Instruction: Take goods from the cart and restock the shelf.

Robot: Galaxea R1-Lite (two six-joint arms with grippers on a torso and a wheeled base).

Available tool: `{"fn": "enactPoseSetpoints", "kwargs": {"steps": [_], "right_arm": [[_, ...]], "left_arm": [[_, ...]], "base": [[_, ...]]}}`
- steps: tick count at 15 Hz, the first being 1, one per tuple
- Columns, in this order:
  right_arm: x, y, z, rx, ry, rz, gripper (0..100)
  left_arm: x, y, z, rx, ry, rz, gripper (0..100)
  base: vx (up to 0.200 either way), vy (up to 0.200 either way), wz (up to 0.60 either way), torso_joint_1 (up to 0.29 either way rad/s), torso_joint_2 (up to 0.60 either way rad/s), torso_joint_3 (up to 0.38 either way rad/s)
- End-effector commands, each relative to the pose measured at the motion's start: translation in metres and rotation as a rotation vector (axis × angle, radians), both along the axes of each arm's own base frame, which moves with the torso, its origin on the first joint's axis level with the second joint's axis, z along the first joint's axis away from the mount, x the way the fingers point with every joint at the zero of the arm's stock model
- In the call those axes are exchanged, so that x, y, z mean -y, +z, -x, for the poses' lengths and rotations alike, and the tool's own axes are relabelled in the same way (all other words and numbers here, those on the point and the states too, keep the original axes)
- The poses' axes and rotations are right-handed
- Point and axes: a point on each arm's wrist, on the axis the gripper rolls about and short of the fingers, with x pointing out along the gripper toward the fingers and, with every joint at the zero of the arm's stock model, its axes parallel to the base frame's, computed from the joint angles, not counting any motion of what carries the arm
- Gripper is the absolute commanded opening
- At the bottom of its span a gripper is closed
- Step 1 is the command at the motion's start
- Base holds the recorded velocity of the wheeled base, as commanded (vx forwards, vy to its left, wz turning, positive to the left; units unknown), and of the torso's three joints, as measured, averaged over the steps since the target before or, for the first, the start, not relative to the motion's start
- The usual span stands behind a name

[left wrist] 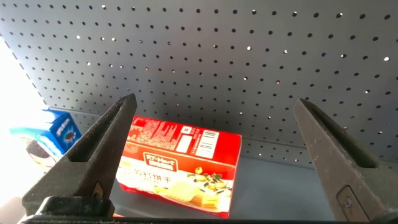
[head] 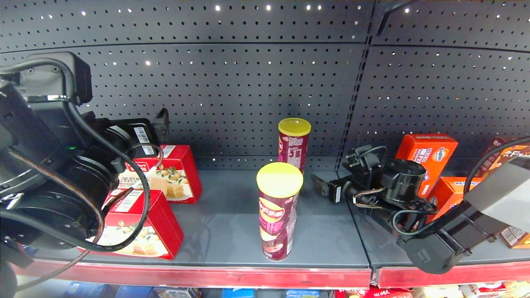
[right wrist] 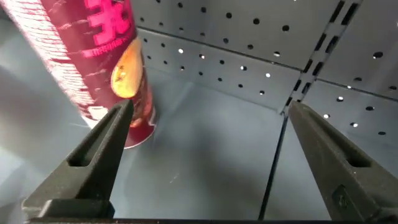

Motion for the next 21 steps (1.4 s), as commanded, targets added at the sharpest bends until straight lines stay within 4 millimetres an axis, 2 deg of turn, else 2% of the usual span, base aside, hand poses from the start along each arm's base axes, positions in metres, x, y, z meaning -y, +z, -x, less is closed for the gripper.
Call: {"fn": "enactPoseSetpoints", "kwargs": {"steps": [1, 6, 10, 16, 19, 21], "right_arm": [[-0.005, -0.006, -0.008, 0.004, 0.001, 0.012, 100], [-0.017, -0.014, -0.026, 0.052, 0.003, 0.035, 100], [-0.021, -0.019, -0.03, 0.06, 0.003, 0.056, 100], [-0.035, -0.016, -0.022, 0.079, 0.04, 0.045, 100], [-0.033, -0.016, -0.021, 0.083, 0.035, 0.043, 100], [-0.031, -0.009, -0.019, 0.106, 0.021, 0.029, 100]], "left_arm": [[0.0, -0.001, 0.0, -0.002, 0.0, -0.001, 100], [0.0, 0.0, 0.0, 0.0, 0.0, 0.0, 100], [0.0, -0.001, 0.0, -0.002, 0.0, -0.001, 100], [0.0, -0.001, 0.0, -0.002, 0.0, -0.001, 100], [0.0, -0.001, 0.0, -0.002, 0.0, -0.001, 100], [0.0, -0.001, -0.001, -0.003, -0.001, -0.002, 100]], "base": [[0.0, 0.0, 0.0, 0.0, 0.0, 0.0], [0.0, 0.0, 0.0, 0.0, 0.0, 0.0], [0.0, 0.0, 0.0, 0.0, 0.0, 0.0], [0.0, 0.0, 0.0, 0.0, 0.0, 0.0], [0.0, 0.0, 0.0, 0.0, 0.0, 0.0], [0.0, 0.0, 0.0, 0.0, 0.0, 0.0]]}}
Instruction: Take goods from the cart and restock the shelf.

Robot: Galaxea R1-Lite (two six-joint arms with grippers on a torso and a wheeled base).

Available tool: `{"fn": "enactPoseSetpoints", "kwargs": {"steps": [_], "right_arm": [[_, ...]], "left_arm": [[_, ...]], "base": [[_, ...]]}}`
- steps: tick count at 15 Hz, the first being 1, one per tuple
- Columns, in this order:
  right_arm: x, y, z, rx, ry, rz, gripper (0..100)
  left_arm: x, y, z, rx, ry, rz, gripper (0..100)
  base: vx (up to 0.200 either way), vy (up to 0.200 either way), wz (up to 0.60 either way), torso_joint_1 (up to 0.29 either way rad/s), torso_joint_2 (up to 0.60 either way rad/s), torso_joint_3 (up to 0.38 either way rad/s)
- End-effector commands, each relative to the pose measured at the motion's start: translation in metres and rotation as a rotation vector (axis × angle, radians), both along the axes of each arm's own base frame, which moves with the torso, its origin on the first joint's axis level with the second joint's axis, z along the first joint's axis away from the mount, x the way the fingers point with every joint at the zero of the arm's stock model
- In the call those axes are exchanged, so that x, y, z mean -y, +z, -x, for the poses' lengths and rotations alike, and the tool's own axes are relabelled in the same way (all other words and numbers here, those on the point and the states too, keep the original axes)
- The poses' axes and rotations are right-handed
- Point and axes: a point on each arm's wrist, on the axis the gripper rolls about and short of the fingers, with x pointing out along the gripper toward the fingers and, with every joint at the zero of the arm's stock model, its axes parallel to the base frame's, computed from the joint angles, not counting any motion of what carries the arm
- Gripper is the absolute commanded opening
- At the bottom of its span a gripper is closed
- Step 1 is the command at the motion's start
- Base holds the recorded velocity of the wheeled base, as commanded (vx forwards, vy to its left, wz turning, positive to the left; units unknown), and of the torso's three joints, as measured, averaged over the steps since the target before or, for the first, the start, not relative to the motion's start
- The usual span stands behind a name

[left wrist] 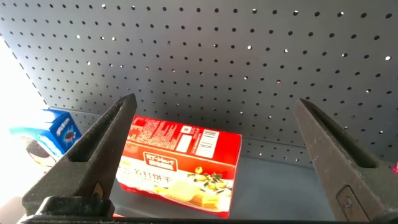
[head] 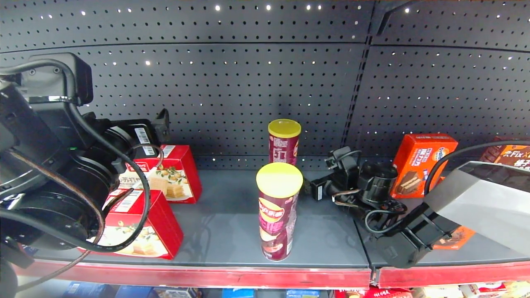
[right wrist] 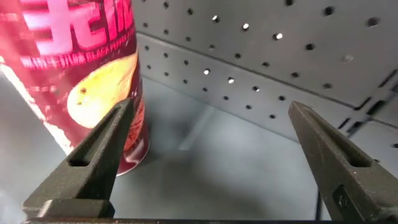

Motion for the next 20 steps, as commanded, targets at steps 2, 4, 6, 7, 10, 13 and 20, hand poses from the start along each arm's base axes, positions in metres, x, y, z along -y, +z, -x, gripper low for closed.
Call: {"fn": "enactPoseSetpoints", "kwargs": {"steps": [2, 4, 6, 7, 10, 13, 20], "right_arm": [[0.008, 0.027, 0.017, 0.034, 0.0, -0.019, 100], [0.014, 0.04, 0.038, 0.04, 0.016, -0.021, 100], [0.016, 0.063, 0.065, 0.051, 0.034, -0.032, 100], [0.02, 0.077, 0.075, 0.043, 0.031, -0.028, 100], [0.032, 0.112, 0.109, 0.011, 0.057, -0.026, 100], [0.042, 0.135, 0.131, 0.049, 0.0, -0.082, 100], [0.062, 0.138, 0.214, -0.057, -0.05, -0.014, 100]], "left_arm": [[0.0, -0.001, 0.0, -0.003, 0.0, 0.0, 100], [-0.001, -0.008, 0.001, -0.025, 0.0, -0.015, 100], [-0.001, -0.014, 0.002, -0.045, -0.005, -0.027, 100], [-0.001, -0.014, 0.002, -0.046, -0.005, -0.027, 100], [-0.002, -0.021, 0.003, -0.068, -0.005, -0.038, 100], [-0.003, -0.023, 0.004, -0.071, -0.004, -0.034, 100], [-0.007, -0.03, 0.012, -0.087, -0.011, -0.023, 100]], "base": [[0.0, 0.0, 0.0, 0.0, 0.0, 0.0], [0.0, 0.0, 0.0, 0.0, 0.0, 0.0], [0.0, 0.0, 0.0, 0.0, 0.0, 0.0], [0.0, 0.0, 0.0, 0.0, 0.0, 0.0], [0.0, 0.0, 0.0, 0.0, 0.0, 0.0], [0.0, 0.0, 0.0, 0.0, 0.0, 0.0], [0.0, 0.0, 0.0, 0.0, 0.0, 0.0]]}}
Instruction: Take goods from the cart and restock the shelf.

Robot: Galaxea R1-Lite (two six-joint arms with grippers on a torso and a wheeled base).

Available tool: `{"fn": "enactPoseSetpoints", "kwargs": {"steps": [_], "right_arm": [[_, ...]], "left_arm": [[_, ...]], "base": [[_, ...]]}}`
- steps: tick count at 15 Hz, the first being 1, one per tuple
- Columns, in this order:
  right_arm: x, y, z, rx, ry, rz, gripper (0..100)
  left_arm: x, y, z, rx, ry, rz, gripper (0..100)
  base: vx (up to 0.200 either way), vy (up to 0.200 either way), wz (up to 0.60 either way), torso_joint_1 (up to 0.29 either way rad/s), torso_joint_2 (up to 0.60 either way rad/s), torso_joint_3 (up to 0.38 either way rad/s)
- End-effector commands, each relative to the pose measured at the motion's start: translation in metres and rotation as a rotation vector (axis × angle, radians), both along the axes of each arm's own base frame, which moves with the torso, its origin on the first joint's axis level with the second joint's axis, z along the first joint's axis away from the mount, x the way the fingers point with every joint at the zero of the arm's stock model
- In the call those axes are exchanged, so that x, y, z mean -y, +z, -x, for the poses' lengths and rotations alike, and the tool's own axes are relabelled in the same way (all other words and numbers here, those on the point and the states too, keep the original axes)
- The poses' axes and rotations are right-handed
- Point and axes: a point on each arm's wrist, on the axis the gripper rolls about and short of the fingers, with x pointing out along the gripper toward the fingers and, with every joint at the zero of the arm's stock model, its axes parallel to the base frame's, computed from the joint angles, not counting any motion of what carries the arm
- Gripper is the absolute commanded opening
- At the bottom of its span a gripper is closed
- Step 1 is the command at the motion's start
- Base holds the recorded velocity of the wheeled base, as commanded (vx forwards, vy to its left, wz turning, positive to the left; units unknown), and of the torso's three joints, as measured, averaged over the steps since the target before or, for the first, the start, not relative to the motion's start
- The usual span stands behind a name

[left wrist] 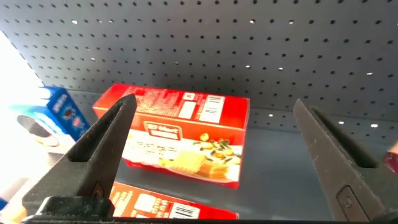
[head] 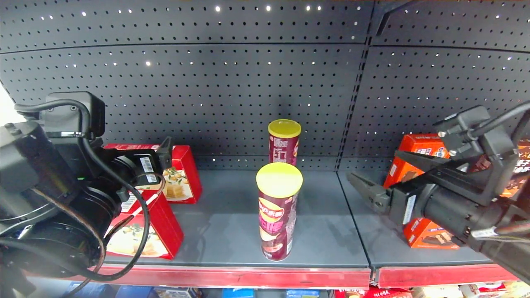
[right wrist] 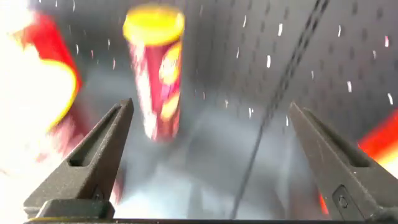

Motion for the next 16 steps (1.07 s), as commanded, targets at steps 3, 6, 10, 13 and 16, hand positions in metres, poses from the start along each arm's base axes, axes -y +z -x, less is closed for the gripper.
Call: {"fn": "enactPoseSetpoints", "kwargs": {"steps": [3, 6, 10, 13, 16], "right_arm": [[0.025, 0.024, 0.032, 0.064, -0.115, -0.073, 100], [0.043, 0.031, 0.051, 0.06, -0.256, -0.078, 100], [0.066, 0.044, 0.075, 0.077, -0.46, -0.142, 100], [0.076, 0.06, 0.091, 0.084, -0.547, -0.151, 100], [0.066, 0.064, 0.112, 0.017, -0.6, -0.171, 100]], "left_arm": [[-0.017, 0.005, 0.007, 0.02, 0.05, 0.012, 100], [-0.02, 0.0, 0.018, 0.009, 0.039, 0.011, 100], [-0.019, 0.002, 0.024, 0.025, -0.038, 0.014, 100], [-0.002, 0.003, 0.033, 0.023, -0.141, 0.014, 100], [0.021, -0.002, 0.044, -0.004, -0.262, -0.003, 100]], "base": [[0.0, 0.0, 0.0, 0.0, 0.0, 0.0], [0.0, 0.0, 0.0, 0.0, 0.0, 0.0], [0.0, 0.0, 0.0, 0.0, 0.0, 0.0], [0.0, 0.0, 0.0, 0.0, 0.0, 0.0], [0.0, 0.0, 0.0, 0.0, 0.0, 0.0]]}}
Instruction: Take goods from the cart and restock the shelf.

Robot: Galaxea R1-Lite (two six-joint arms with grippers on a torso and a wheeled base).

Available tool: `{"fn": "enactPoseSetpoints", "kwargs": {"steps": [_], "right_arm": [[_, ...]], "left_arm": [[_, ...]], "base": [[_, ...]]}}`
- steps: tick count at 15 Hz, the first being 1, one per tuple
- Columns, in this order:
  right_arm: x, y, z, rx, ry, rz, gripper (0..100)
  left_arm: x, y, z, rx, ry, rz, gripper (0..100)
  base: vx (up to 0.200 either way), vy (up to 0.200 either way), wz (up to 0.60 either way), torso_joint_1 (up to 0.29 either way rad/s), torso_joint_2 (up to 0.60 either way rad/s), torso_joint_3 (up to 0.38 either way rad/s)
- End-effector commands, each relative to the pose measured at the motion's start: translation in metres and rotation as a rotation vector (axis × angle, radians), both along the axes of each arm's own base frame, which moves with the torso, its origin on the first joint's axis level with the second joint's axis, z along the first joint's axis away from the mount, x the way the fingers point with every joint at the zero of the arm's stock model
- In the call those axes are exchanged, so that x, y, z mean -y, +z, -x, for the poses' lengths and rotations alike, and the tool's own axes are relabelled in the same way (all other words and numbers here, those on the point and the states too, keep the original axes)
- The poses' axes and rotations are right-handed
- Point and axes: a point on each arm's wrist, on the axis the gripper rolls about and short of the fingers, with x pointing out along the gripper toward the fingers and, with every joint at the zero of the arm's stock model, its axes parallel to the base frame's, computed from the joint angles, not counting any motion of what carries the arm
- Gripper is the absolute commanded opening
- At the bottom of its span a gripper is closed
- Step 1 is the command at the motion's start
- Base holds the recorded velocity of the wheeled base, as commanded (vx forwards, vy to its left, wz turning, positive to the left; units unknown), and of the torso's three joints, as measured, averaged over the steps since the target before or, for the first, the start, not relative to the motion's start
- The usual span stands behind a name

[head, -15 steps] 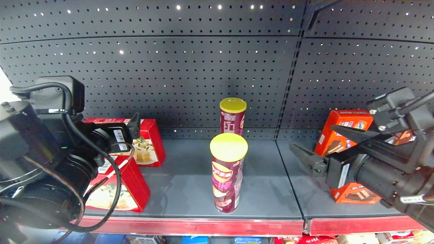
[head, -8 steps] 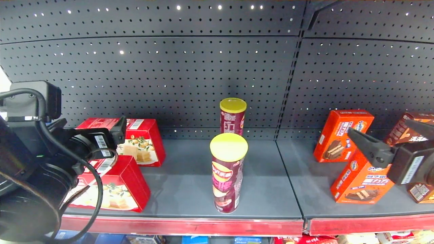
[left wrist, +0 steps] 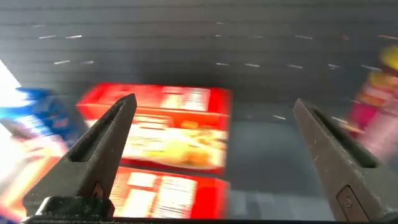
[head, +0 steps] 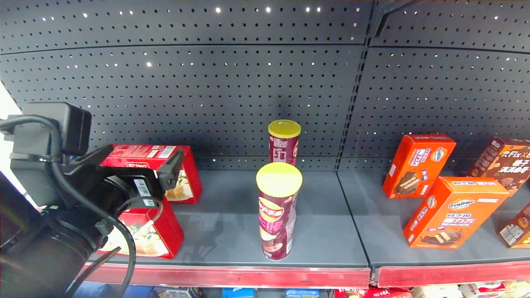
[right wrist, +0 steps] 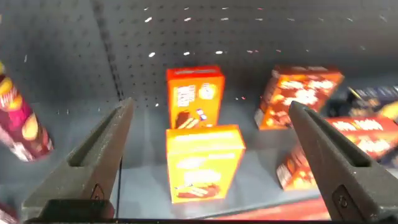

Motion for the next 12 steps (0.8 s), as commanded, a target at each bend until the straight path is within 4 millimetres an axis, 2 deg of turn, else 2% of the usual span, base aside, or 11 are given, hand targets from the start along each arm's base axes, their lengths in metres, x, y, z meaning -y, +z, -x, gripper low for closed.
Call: {"fn": "enactPoseSetpoints", "kwargs": {"steps": [1, 3, 6, 7, 10, 11, 12], "right_arm": [[-0.006, 0.001, 0.017, -0.029, 0.047, -0.02, 100], [-0.007, 0.003, 0.013, -0.029, 0.016, -0.016, 100], [-0.018, 0.006, -0.001, -0.016, -0.077, -0.058, 100], [-0.019, 0.006, -0.005, 0.0, -0.111, -0.104, 100], [-0.002, -0.002, -0.018, 0.073, -0.274, -0.265, 100], [0.011, -0.007, -0.019, 0.112, -0.344, -0.326, 100], [0.017, -0.008, -0.015, 0.12, -0.344, -0.342, 100]], "left_arm": [[0.013, -0.004, 0.004, -0.018, -0.061, -0.016, 100], [0.021, -0.007, -0.001, -0.029, -0.074, -0.026, 100], [0.04, 0.005, -0.019, -0.002, -0.092, -0.004, 100], [0.041, 0.006, -0.019, 0.001, -0.095, -0.001, 100], [0.04, 0.007, -0.02, 0.007, -0.089, 0.008, 100], [0.039, 0.008, -0.02, 0.011, -0.085, 0.024, 100], [0.039, 0.008, -0.021, 0.013, -0.084, 0.025, 100]], "base": [[0.0, 0.0, 0.0, 0.0, 0.0, 0.0], [0.0, 0.0, 0.0, 0.0, 0.0, 0.0], [0.0, 0.0, 0.0, 0.0, 0.0, 0.0], [0.0, 0.0, 0.0, 0.0, 0.0, 0.0], [0.0, 0.0, 0.0, 0.0, 0.0, 0.0], [0.0, 0.0, 0.0, 0.0, 0.0, 0.0], [0.0, 0.0, 0.0, 0.0, 0.0, 0.0]]}}
